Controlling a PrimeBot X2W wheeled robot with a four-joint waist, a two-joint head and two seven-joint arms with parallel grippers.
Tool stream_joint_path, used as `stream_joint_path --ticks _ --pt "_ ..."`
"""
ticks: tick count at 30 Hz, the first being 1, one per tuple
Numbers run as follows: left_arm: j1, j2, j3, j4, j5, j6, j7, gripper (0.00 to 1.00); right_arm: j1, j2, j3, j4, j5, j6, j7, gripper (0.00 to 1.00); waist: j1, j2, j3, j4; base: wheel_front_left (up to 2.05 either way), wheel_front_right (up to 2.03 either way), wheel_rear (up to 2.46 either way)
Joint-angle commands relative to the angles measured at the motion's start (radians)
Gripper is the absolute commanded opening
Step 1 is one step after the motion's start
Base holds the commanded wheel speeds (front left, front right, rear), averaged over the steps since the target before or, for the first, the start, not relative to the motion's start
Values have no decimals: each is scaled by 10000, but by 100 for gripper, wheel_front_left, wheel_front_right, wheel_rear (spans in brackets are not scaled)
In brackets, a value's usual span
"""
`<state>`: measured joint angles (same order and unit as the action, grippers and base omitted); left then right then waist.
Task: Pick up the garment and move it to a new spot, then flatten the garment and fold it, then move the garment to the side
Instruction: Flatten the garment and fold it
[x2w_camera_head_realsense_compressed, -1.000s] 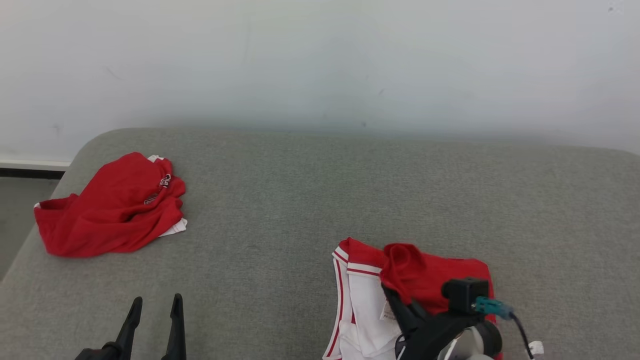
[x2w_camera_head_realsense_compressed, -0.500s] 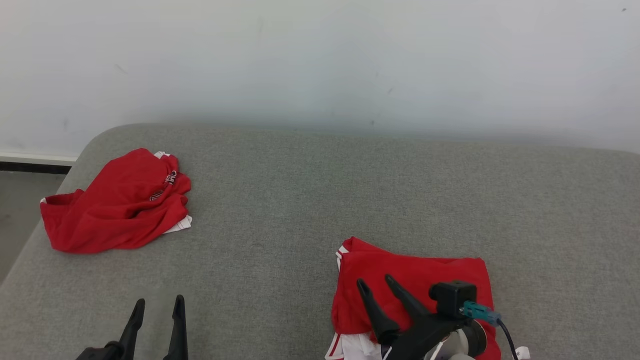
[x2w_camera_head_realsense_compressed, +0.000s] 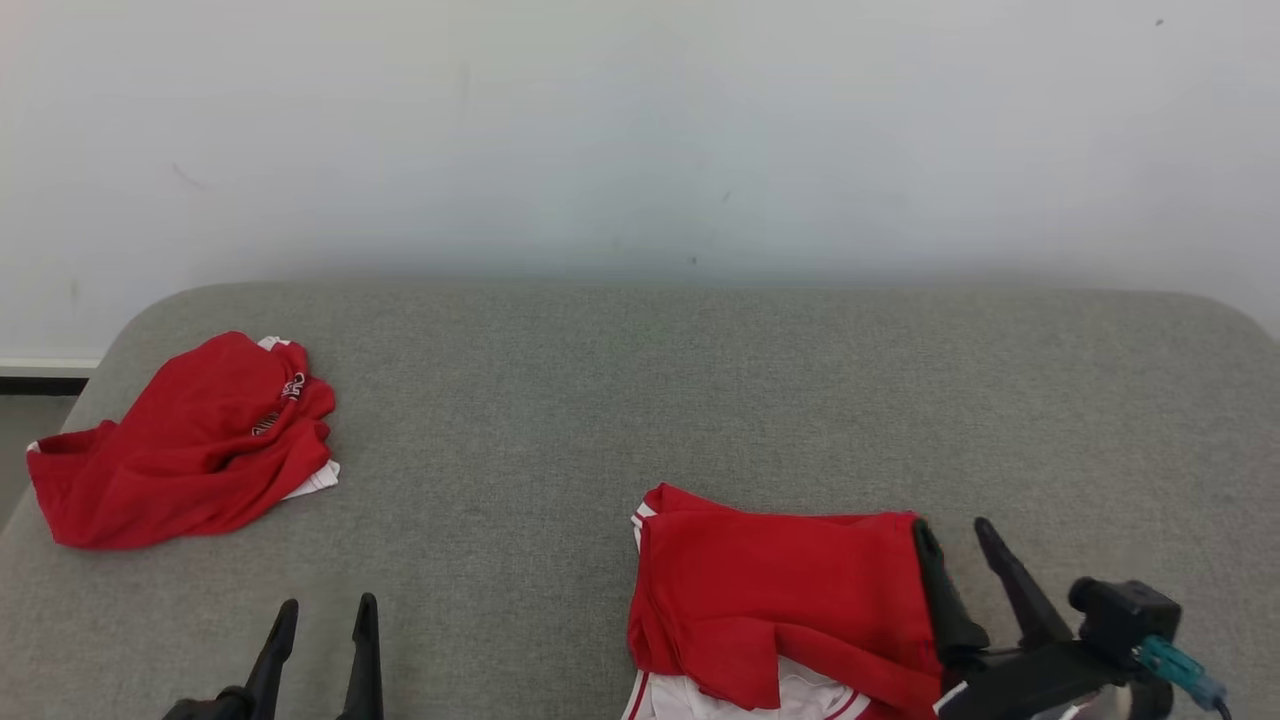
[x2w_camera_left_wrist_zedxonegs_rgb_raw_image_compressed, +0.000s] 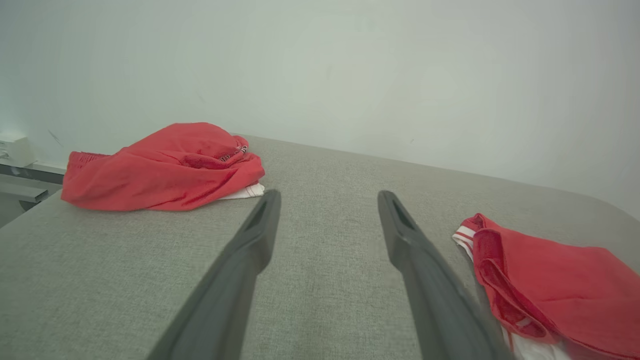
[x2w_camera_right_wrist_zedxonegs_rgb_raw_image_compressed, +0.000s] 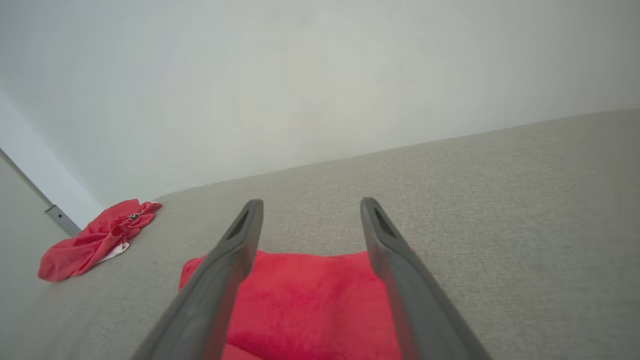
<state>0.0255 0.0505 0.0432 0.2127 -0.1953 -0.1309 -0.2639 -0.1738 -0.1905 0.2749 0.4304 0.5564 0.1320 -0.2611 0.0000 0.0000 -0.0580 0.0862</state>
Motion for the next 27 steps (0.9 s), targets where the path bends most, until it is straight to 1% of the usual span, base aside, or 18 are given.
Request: stream_joint_path --ticks 1,2,5,10,12,14,20,24,27 --pt "124 0 -36 -56 -63 8 -6 100 428 -64 -430 -451 -327 -21 -40 100 0 0 -21 -144 0 0 0" --pt "124 0 -36 -56 -63 8 -6 100 428 -64 -430 -451 -327 -21 -40 100 0 0 -21 -144 0 0 0" --pt "206 -1 -104 -108 -71 9 -6 100 1091 -20 -1087 -1244 -998 -21 -38 100 0 0 -36 -264 0 0 0" --pt "315 -3 -469 -88 -162 8 -6 100 1889 430 -1691 -2021 -1562 -21 -32 100 0 0 -52 -429 0 0 0" --pt "380 -6 -941 -40 -178 8 -5 100 2075 561 -1733 -2128 -1702 -21 -31 100 0 0 -43 -489 0 0 0" --pt "478 -4 -1613 64 -210 9 -6 100 2153 631 -1723 -2192 -1833 -21 -31 100 0 0 -21 -551 0 0 0" --pt "509 9 -3549 623 -744 9 -6 100 2022 752 -1690 -2252 -1999 -21 -32 100 0 0 140 -761 0 0 0" --pt "339 6 -4534 1173 -1093 8 -6 100 1909 790 -1670 -2250 -2032 -21 -33 100 0 0 285 -990 0 0 0" --pt "131 19 -5053 1548 -1337 8 -6 100 1849 797 -1637 -2228 -2069 -21 -33 100 0 0 404 -1169 0 0 0"
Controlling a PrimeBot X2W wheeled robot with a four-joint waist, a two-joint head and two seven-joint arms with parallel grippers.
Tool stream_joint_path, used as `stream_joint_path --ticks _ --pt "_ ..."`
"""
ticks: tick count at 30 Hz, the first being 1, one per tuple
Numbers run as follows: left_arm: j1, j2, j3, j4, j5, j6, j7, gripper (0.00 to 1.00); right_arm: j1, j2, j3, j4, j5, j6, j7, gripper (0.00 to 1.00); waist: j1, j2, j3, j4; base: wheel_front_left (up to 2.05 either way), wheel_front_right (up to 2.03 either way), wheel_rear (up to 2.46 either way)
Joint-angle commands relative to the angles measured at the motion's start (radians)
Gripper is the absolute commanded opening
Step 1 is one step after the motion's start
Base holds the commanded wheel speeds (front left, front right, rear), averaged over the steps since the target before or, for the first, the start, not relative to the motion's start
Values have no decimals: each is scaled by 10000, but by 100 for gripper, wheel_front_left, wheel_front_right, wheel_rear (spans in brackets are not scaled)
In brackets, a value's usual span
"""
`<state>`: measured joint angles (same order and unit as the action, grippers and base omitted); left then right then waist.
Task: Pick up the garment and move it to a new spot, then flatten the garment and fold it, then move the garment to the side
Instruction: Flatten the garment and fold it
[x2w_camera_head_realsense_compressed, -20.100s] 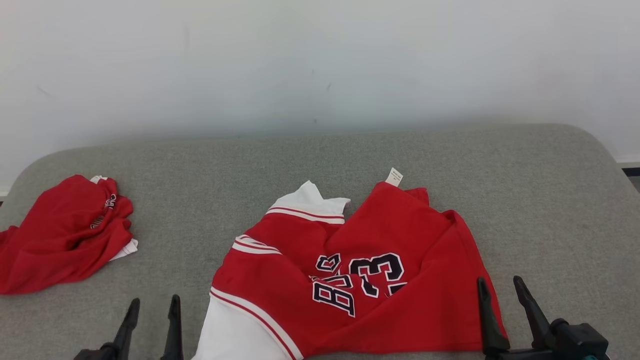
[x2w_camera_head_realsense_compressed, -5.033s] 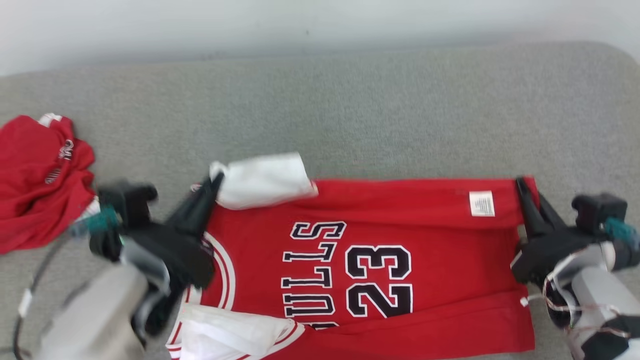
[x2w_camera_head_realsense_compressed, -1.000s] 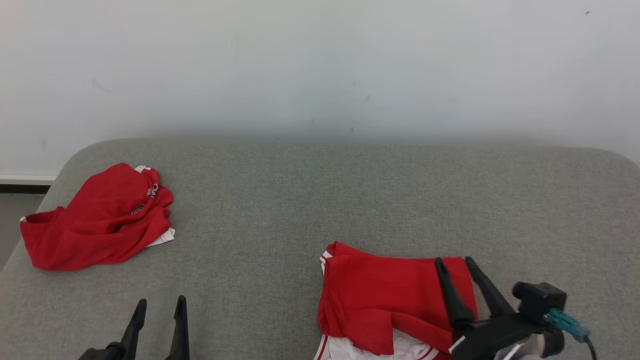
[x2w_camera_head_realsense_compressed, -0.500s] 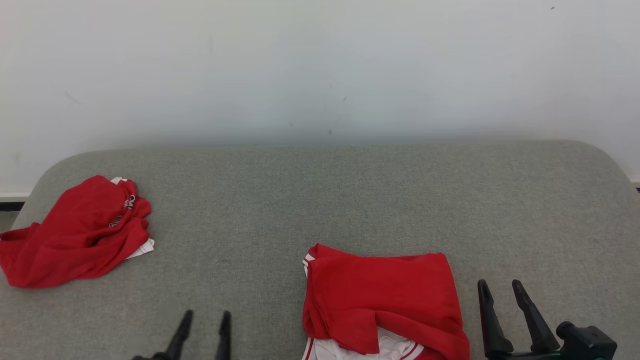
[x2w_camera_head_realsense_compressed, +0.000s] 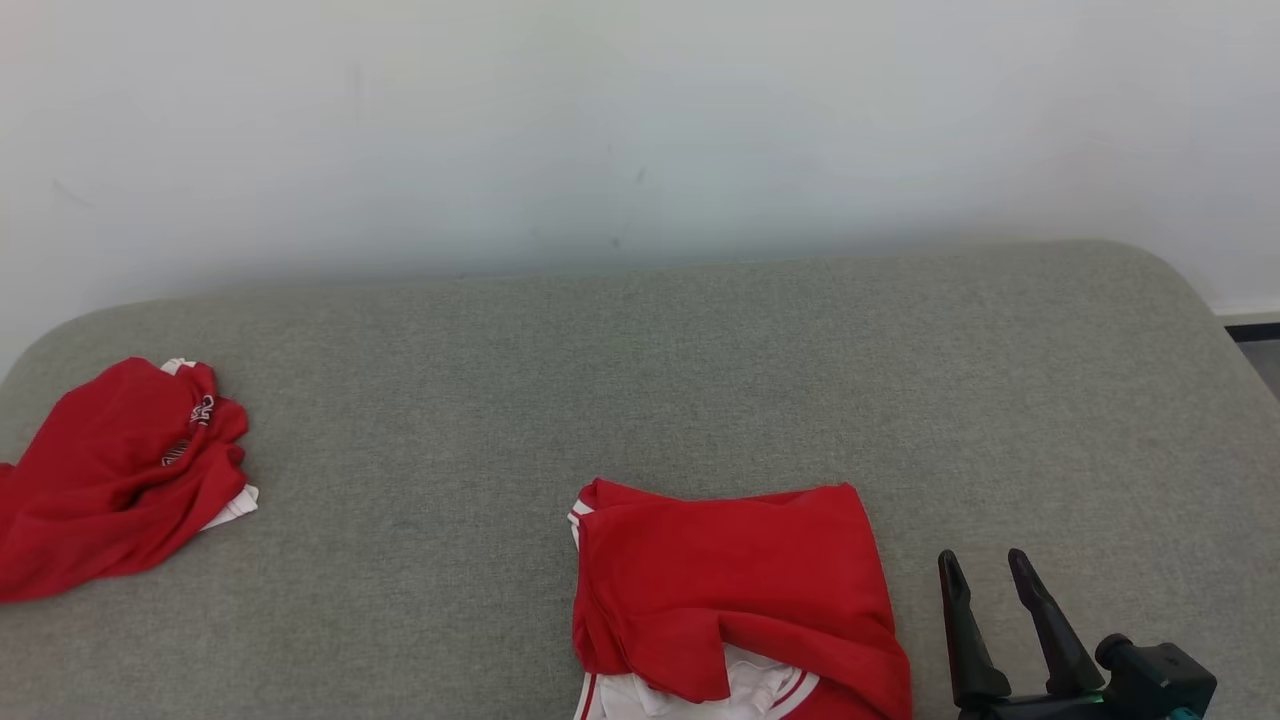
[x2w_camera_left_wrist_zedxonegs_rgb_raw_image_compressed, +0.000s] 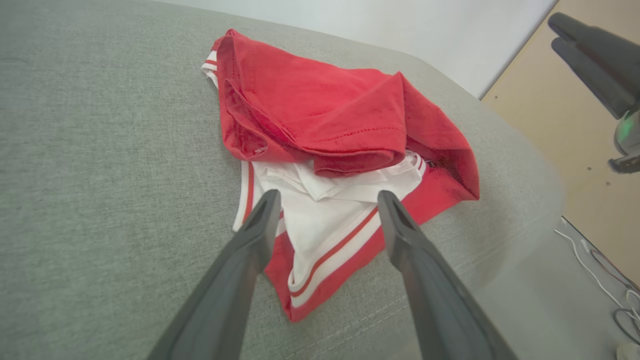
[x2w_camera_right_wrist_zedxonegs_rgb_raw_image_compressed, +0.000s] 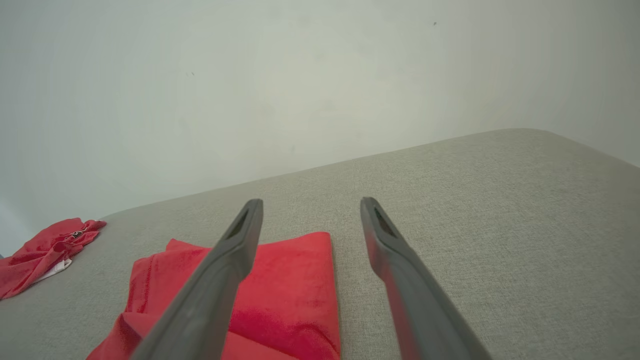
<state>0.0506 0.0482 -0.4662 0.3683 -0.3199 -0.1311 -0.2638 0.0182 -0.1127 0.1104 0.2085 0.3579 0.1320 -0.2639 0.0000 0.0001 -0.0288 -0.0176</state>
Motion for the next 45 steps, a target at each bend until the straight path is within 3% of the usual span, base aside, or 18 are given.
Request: stream_joint_path --ticks 1,12,28,45 --pt "-202 38 -92 76 -172 10 -8 100 -95 8 -1 -10 -81 -21 -4 100 0 -1 149 -187 0 0 0" --pt "-1202 37 -962 509 -970 11 -8 100 -194 -87 -57 -41 -121 -21 -4 100 0 -1 438 -808 0 0 0" --pt "-2108 34 -1818 1386 -3144 353 -8 100 -274 25 -11 60 -146 -21 -5 100 0 -1 487 -908 0 0 0" --pt "-1547 35 -1596 1638 -2449 267 -7 100 -243 122 -78 57 -101 -21 -5 100 0 -1 473 -823 0 0 0"
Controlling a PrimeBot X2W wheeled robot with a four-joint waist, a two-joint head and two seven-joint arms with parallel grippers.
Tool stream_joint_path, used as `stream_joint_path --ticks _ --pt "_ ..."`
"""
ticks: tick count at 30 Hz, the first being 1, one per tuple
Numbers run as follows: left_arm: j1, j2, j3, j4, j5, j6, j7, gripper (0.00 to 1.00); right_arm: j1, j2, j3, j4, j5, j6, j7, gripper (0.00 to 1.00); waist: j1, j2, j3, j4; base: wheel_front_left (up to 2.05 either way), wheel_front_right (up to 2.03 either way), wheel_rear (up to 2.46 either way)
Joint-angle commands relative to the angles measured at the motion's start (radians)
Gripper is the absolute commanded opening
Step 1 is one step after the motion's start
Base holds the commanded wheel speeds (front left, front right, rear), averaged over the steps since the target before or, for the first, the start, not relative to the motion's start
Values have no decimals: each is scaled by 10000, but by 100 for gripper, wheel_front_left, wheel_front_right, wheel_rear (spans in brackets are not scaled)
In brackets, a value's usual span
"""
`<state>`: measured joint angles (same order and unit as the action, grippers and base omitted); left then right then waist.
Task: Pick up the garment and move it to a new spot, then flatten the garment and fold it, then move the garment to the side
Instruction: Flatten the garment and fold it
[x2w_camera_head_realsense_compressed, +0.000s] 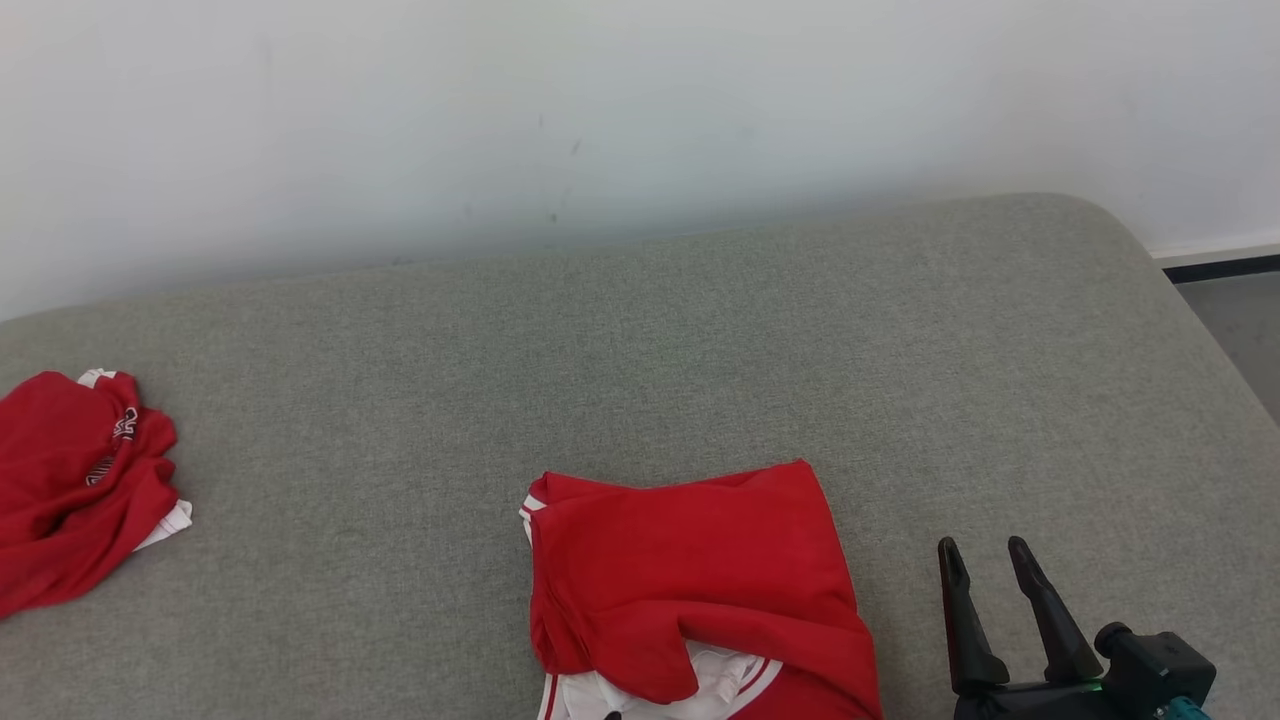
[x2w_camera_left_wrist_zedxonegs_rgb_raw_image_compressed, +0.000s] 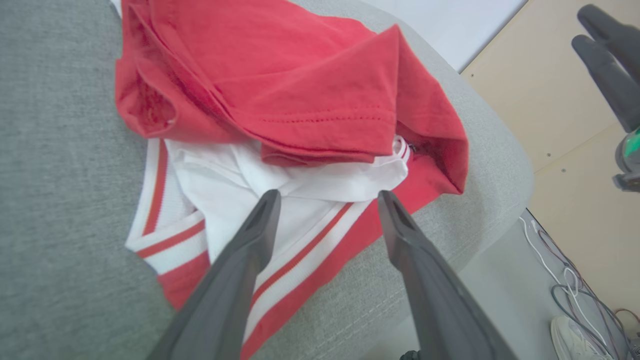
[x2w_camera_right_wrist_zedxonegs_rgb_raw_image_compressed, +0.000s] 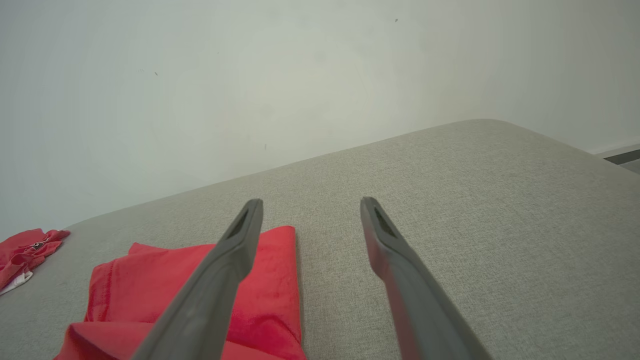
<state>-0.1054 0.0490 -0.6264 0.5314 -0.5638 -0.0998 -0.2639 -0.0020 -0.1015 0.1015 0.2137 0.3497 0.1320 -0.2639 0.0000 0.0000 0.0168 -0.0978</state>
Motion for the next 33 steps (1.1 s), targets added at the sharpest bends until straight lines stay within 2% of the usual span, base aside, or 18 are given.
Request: stream_joint_path --ticks 1,10,11,12,13,14,21,28,33 --pt "-69 28 -24 -6 -45 -39 -6 100 -53 -1 17 7 -15 -21 -5 100 0 0 33 -39 0 0 0" --pt "-858 32 -444 -3 -678 -53 -5 100 -145 -117 90 96 42 -21 -5 100 0 0 47 -201 0 0 0" --pt "-937 29 -504 16 -770 -39 -5 85 -149 -124 96 105 45 -21 -5 100 0 0 38 -210 0 0 0" --pt "-1009 29 -535 16 -809 -22 -6 41 -143 -125 98 111 45 -21 -5 100 0 0 28 -214 0 0 0" --pt "-1043 32 -534 -25 -878 -10 -6 17 -128 -134 84 115 42 -21 -5 100 0 0 11 -207 0 0 0" --pt "-1037 32 -509 -73 -901 0 -6 0 -102 -139 65 118 41 -21 -5 100 0 0 -12 -192 0 0 0" --pt "-658 43 -275 -199 -35 -12 -5 0 197 -80 -164 104 73 -21 -5 100 0 0 -222 112 0 0 0" --pt "-167 638 -303 -614 1048 -134 -5 0 318 -9 -240 145 118 -22 -5 100 0 0 -380 422 0 0 0" --pt "231 877 -270 -781 1138 -135 -5 0 388 3 -286 190 173 -22 -5 100 0 0 -424 543 0 0 0"
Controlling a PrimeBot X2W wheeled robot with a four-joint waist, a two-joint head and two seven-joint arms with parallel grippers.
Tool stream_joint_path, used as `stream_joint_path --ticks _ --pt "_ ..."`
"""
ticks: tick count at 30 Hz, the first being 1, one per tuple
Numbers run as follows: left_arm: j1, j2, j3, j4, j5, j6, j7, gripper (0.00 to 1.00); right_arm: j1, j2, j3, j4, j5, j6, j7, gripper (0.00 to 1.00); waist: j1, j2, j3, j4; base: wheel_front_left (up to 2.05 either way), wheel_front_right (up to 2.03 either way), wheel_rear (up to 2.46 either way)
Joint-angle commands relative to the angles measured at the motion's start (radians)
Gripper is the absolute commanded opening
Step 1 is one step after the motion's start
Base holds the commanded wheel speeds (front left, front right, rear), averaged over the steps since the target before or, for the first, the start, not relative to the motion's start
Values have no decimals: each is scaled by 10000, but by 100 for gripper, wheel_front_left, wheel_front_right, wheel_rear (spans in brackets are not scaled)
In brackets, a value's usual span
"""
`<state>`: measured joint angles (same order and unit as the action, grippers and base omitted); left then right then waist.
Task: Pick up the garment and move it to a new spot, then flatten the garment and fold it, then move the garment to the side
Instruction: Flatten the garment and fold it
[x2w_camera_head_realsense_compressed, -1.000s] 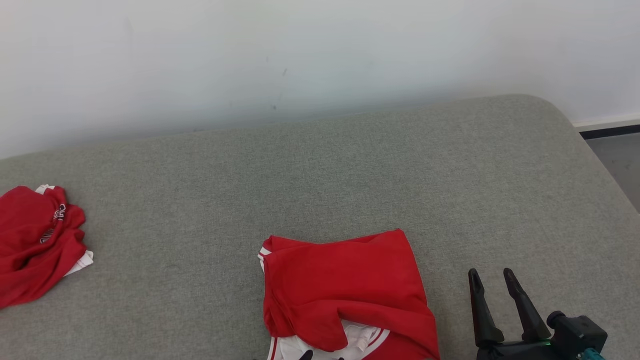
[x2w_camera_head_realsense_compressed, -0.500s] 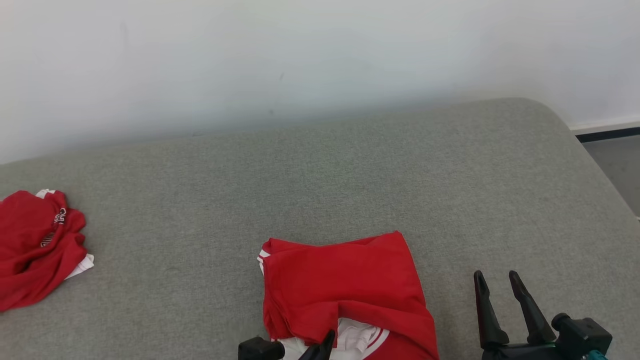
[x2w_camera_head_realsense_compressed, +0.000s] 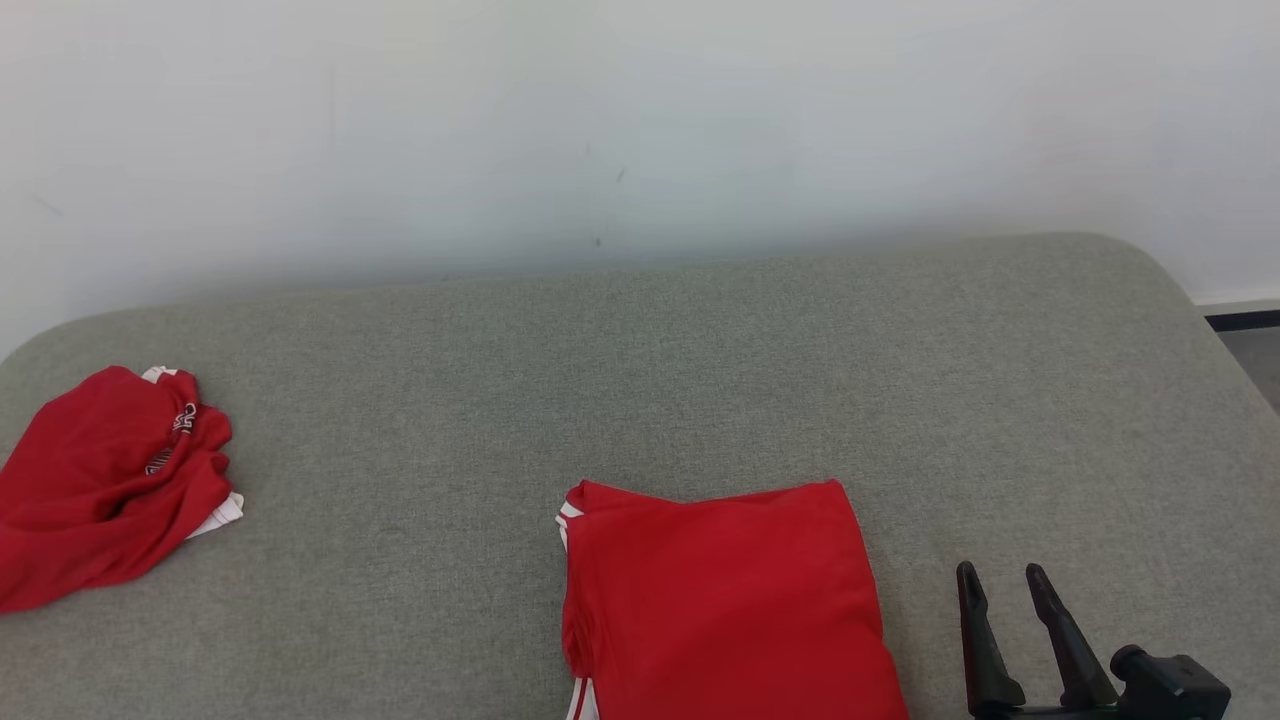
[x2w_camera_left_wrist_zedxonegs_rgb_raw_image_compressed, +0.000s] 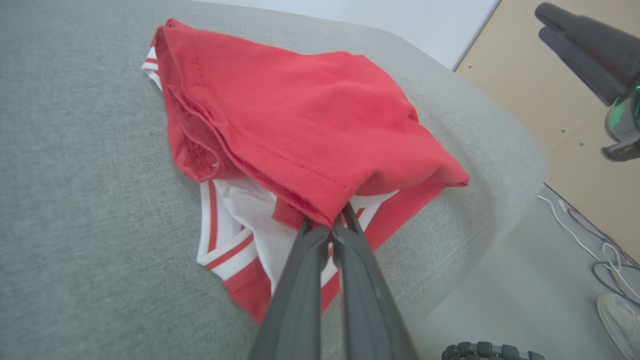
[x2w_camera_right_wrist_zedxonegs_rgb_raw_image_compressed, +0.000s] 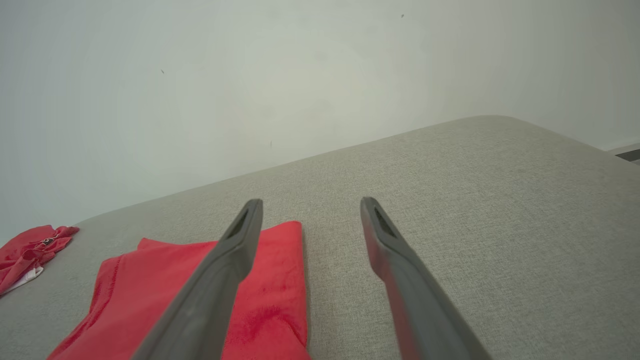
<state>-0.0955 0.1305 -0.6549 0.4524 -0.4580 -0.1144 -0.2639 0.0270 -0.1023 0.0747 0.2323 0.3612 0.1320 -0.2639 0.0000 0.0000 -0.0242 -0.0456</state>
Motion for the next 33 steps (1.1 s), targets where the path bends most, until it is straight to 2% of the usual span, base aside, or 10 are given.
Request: stream_joint_path --ticks 1,2,3,4,11,22,27,33 --pt "189 72 -10 83 59 5 -5 0 115 13 -20 19 69 -22 -5 100 0 0 -16 36 0 0 0" --pt "217 68 -45 166 30 -2 -2 15 124 12 -21 46 66 -22 -5 100 0 0 -19 49 0 0 0" --pt "225 43 -70 243 6 -6 -2 61 128 8 -25 61 68 -22 -5 100 0 0 -26 63 0 0 0" --pt "248 -3 -47 333 -68 0 -2 100 141 5 -39 70 72 -22 -5 100 0 0 -34 87 0 0 0" --pt "516 13 677 86 -62 245 -4 100 182 -38 -243 42 52 -22 -5 100 0 0 -118 355 0 0 0" --pt "1184 256 3603 -2210 748 859 -4 100 315 -86 -416 -177 -148 -22 -5 100 0 0 -368 941 0 0 0" --pt "1261 356 4764 -2825 1349 955 -5 100 370 -126 -385 -309 -312 -22 -5 100 0 0 -507 1087 0 0 0" --pt "1359 464 5540 -2912 1825 932 -5 100 479 -184 -330 -399 -559 -22 -5 100 0 0 -661 1132 0 0 0"
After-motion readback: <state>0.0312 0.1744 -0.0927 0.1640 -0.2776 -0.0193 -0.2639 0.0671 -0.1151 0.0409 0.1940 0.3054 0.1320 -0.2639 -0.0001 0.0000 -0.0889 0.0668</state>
